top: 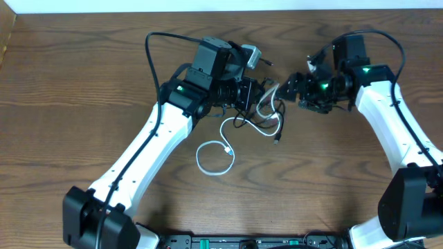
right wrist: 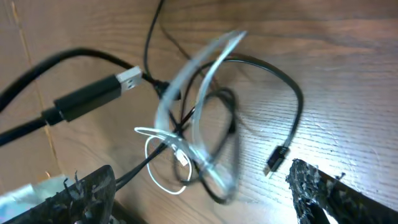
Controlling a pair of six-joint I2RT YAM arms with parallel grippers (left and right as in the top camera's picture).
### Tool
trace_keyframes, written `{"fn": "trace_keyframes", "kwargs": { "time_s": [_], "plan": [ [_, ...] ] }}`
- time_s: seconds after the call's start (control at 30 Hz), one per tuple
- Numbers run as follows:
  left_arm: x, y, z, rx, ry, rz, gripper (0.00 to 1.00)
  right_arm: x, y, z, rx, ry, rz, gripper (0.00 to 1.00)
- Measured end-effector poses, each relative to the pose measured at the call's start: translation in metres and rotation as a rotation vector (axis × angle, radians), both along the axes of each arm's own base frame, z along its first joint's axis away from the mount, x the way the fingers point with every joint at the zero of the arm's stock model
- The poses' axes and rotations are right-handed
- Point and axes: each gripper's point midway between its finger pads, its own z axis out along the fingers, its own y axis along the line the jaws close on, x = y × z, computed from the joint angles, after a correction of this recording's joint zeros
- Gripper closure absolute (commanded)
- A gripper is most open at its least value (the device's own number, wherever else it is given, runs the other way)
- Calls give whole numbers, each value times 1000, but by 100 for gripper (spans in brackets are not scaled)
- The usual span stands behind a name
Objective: Untangle cables
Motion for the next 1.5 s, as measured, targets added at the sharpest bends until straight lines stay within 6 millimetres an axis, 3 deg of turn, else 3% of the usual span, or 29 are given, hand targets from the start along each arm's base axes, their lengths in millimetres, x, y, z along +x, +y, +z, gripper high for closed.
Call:
{"fn": "trace_keyframes", "kwargs": {
  "time_s": [0.23,0.4,0.5,0.63,0.77,0.87,1.03,1.17,1.3,1.5],
  "plan": [
    [8,6,2,-10,-2,29,92,-5,-5,-7,-54,16,5,20],
    [44,43,13,-78,17,195,93,-9,-16,-28,-117,45,-38,26],
    [59,59,29,-150,-1,241,93,-7,-18,-44,-124,33,-64,26],
    [51,62,57,-202,-38,233,93,10,-17,-51,-100,-30,-124,27],
    [33,63,85,-231,-81,213,93,32,-14,-41,-59,-104,-186,27],
    [22,65,95,-239,-88,205,92,45,-12,-32,-30,-151,-214,27],
    [18,66,96,-237,-81,204,92,56,1,-25,-16,-226,-184,24],
    [18,66,95,-237,-78,204,93,55,10,-49,-23,-185,-149,24],
    [16,66,93,-231,-64,205,93,55,12,-73,-16,-128,-156,32],
    [12,67,86,-218,-31,207,93,58,21,-75,20,-113,-178,39]
  ]
}}
